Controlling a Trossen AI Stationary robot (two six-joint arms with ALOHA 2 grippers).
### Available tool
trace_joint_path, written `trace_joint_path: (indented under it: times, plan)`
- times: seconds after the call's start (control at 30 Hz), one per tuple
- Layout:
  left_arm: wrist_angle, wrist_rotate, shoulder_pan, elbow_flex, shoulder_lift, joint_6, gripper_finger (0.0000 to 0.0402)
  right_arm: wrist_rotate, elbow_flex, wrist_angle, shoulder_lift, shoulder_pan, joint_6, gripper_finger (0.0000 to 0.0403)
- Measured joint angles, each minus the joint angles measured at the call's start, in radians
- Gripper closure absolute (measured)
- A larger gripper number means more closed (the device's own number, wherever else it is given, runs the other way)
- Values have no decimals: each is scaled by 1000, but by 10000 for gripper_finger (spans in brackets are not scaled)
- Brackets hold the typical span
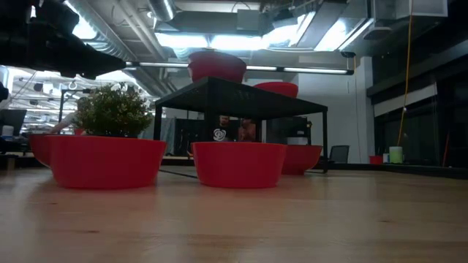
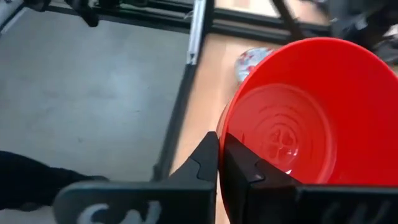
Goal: Pick & Place Mini bowls
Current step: Stack the red bowl on the red bowl on the shelf
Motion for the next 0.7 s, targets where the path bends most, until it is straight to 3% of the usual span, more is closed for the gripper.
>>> trace_joint_path:
  times: [0.43,0.7]
  plan:
    - [0,0,0,0,0,0,313,101,0,-94,-93,-53,-179,393]
    - [0,0,0,0,0,0,313,143,0,-217,-131,-150,-263,393]
